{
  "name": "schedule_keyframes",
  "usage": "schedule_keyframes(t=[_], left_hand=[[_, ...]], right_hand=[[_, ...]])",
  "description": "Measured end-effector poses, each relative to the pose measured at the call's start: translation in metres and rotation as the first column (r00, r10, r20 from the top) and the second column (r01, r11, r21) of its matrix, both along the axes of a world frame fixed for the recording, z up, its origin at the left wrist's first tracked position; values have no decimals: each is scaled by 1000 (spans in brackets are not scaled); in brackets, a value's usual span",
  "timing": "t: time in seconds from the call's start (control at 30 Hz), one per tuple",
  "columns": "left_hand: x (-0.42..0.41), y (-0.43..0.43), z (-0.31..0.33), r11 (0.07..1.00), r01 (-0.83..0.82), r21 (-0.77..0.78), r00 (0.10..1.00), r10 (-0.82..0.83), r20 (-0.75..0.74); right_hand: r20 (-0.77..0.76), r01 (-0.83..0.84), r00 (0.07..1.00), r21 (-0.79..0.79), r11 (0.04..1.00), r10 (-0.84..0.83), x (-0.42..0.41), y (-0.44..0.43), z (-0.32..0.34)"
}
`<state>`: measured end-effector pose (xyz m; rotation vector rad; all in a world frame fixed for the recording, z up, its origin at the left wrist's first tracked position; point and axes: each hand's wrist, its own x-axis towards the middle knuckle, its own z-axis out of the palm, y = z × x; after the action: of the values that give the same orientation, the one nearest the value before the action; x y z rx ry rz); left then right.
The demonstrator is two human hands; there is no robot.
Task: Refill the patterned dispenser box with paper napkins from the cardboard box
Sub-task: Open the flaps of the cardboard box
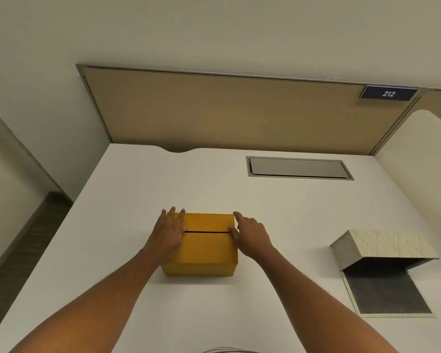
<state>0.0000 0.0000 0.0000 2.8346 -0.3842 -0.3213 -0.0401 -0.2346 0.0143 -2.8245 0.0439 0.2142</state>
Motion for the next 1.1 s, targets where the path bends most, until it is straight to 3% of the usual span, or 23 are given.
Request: schedule_keyframes(t=[0.13,0.33,0.53,0.77,1.1], left_hand=[[3,5,4,979,-132,-156,977,102,-187],[10,21,9,928,-167,-334,968,90,-233],[18,36,16,893,-130,-432,970,25,-241],[38,51,17,886,-110,-450,981,24,-192],[72,45,17,871,-78,-486,995,42,-86]], right_hand=[[8,61,998,23,998,-62,4,7,-1],[26,231,971,132,964,-236,11,14,-1],[-89,482,861,459,746,-501,19,15,-5],[-106,520,808,592,616,-580,27,20,-4],[-62,487,832,559,672,-551,41,23,-2]])
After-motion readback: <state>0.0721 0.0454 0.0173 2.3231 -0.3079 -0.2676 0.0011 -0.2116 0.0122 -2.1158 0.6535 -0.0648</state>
